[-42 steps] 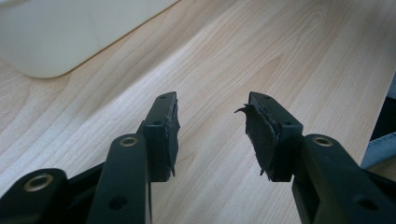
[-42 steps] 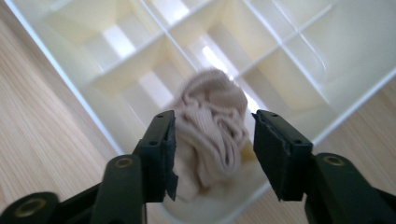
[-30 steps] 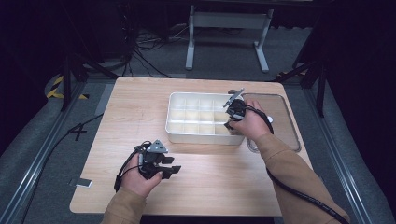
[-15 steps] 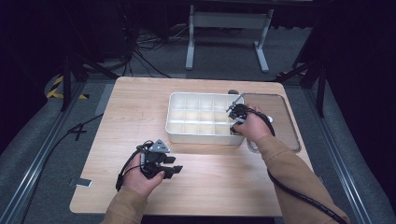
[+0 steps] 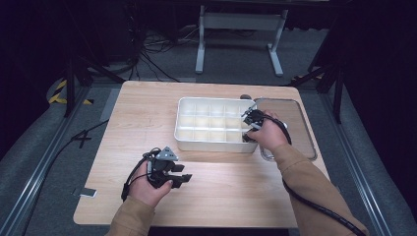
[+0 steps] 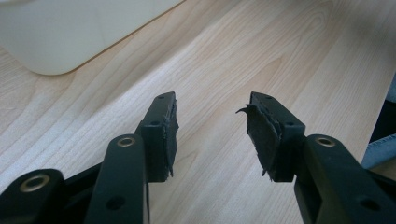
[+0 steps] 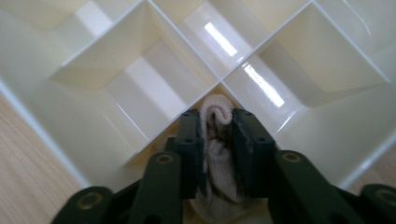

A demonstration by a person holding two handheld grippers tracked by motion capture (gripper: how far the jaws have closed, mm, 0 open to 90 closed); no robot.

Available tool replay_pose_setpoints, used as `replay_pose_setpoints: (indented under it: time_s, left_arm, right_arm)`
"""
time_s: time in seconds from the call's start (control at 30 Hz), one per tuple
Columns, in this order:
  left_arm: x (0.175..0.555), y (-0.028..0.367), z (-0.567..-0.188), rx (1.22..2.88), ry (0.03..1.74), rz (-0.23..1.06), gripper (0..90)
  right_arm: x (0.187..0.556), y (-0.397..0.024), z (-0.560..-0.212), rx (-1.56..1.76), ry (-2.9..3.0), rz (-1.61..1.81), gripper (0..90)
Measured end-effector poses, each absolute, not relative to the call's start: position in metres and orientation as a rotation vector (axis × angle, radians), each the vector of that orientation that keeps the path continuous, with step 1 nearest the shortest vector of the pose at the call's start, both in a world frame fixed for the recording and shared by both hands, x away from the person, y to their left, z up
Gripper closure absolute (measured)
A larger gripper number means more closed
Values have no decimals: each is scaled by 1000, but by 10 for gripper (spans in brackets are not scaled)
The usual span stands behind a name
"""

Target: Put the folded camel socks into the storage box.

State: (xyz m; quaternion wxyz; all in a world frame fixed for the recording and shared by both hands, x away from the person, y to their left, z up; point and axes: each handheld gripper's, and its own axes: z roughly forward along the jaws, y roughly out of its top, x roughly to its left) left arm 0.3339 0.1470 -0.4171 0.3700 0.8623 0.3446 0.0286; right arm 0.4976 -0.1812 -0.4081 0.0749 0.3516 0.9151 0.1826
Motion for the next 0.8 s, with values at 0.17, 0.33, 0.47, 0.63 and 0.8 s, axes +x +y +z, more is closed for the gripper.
replay_pose_setpoints:
  time_s: [0.17, 0.33, 0.47, 0.63, 0.8]
  left_arm:
    - [335, 148, -415, 2218, 879, 79, 509]
    - [339, 152, -412, 2204, 868, 87, 491]
    - [339, 157, -410, 2191, 859, 77, 481]
    - [338, 162, -408, 2186, 830, 63, 469]
    - [334, 166, -409, 2205, 789, 45, 456]
  right_arm:
    - [486, -193, -392, 1067, 2668, 700, 602]
    - [466, -208, -374, 1025, 2584, 876, 532]
    - [438, -224, -361, 959, 2520, 1078, 457]
    - [414, -238, -358, 877, 2509, 1158, 417]
    - [391, -251, -361, 825, 2511, 1192, 385]
